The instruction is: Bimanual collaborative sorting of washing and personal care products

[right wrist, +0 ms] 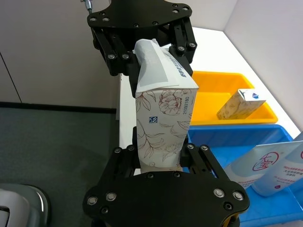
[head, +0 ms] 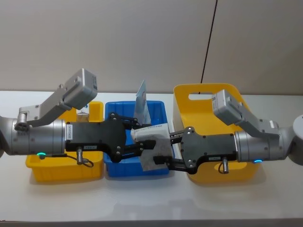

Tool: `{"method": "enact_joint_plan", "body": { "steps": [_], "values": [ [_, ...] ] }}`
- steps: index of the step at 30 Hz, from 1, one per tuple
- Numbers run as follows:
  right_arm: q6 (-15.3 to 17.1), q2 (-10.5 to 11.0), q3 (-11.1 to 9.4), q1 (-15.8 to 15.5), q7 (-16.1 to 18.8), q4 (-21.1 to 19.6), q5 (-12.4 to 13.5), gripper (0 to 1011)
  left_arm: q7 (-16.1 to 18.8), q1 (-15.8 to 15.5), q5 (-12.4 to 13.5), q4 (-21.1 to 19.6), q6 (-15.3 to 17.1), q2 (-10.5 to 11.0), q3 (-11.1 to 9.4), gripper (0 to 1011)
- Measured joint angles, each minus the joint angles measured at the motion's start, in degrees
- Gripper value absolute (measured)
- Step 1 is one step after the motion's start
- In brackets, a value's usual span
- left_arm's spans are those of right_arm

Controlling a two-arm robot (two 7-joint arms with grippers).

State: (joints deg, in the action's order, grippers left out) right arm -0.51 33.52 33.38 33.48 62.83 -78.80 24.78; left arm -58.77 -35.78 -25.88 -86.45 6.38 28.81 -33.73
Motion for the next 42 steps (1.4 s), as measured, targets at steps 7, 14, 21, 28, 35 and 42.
{"method": "enact_joint_plan", "body": {
  "steps": [7,14,21,28,35,42],
  "values": [
    [0.1,0.0,0.0,0.0,0.1,0.0,0.1,370,0.0,0.0,0.0,0.0,0.0,0.0,0.0,363],
    [0.1,0.2,0.0,-0.4,-0.4,-0.8,0.2,357,0.1,0.0,0.0,0.0,0.0,0.0,0.0,531],
    [0.3,0.9,-0.5,-2.3,-2.9,-3.3,0.6,357,0.1,0.0,0.0,0.0,0.0,0.0,0.0,745],
    [0.4,1.5,-1.0,-4.0,-5.3,-5.3,0.6,357,0.3,0.0,-0.1,0.0,0.0,0.1,0.0,933],
    [0.5,2.7,-2.0,-6.3,-8.6,-7.7,0.6,357,2.1,1.0,-1.0,-0.4,1.1,0.5,0.9,1001],
    [0.2,4.4,-3.5,-9.4,-12.8,-9.8,0.6,357,4.5,2.1,-2.0,-1.0,2.6,1.0,2.1,1001]
  ]
}}
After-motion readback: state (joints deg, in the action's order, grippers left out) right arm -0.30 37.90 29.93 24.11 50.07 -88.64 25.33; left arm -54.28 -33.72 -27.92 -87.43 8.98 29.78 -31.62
